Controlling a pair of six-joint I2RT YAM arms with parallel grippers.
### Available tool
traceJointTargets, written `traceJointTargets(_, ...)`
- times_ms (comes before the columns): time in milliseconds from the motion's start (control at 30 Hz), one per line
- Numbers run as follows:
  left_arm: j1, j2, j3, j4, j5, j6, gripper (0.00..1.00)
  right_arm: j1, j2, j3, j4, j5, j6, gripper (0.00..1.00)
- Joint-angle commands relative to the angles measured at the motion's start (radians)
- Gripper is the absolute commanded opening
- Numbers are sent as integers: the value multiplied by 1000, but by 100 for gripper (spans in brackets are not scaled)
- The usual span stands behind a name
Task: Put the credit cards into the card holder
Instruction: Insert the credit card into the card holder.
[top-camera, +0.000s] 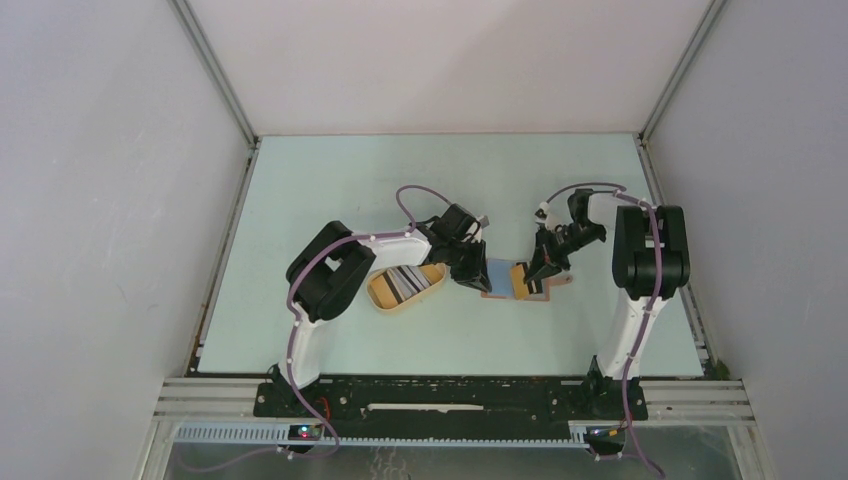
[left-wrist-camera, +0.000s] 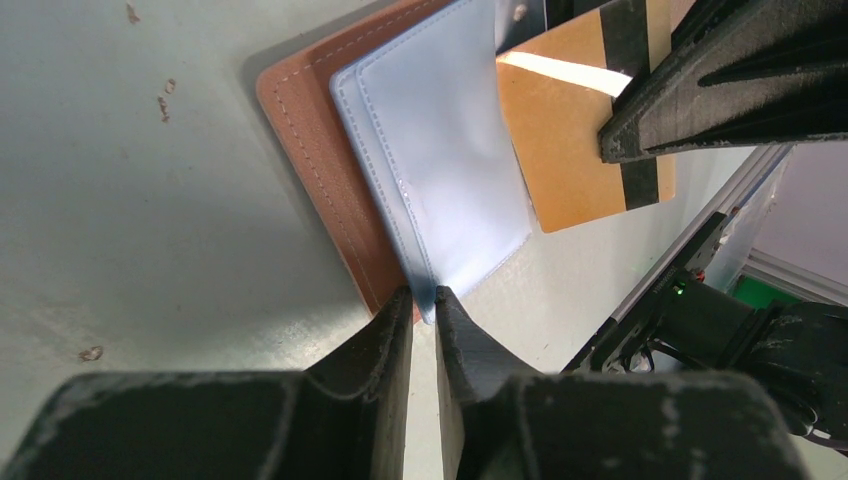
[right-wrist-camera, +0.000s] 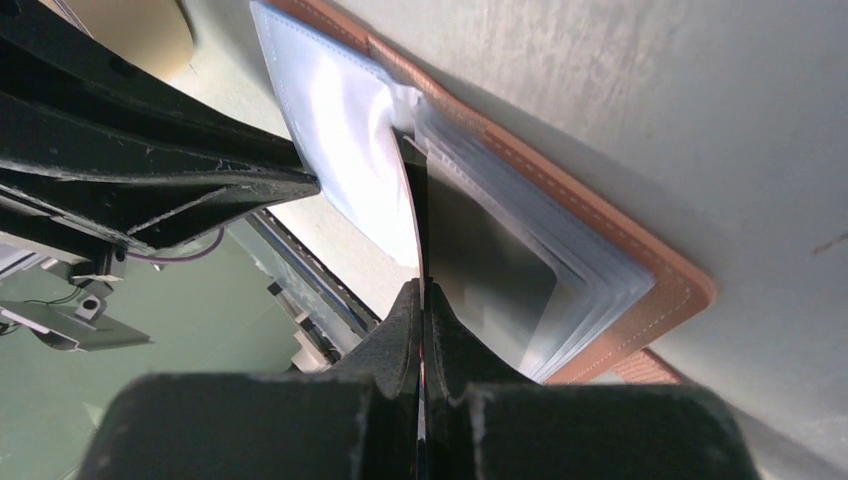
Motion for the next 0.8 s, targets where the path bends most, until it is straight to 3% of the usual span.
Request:
traceJointTargets(0,-2,28,24,-24,-15,10,19,6,44,46,2,-10,15,0)
traceJointTargets(433,-2,33,27,-22,-9,8,19,41,66,97,-14,8,1,0)
traceJointTargets(767,-2,31,25,-21,-5,7,20,90,53,113,-1,107,-3,14)
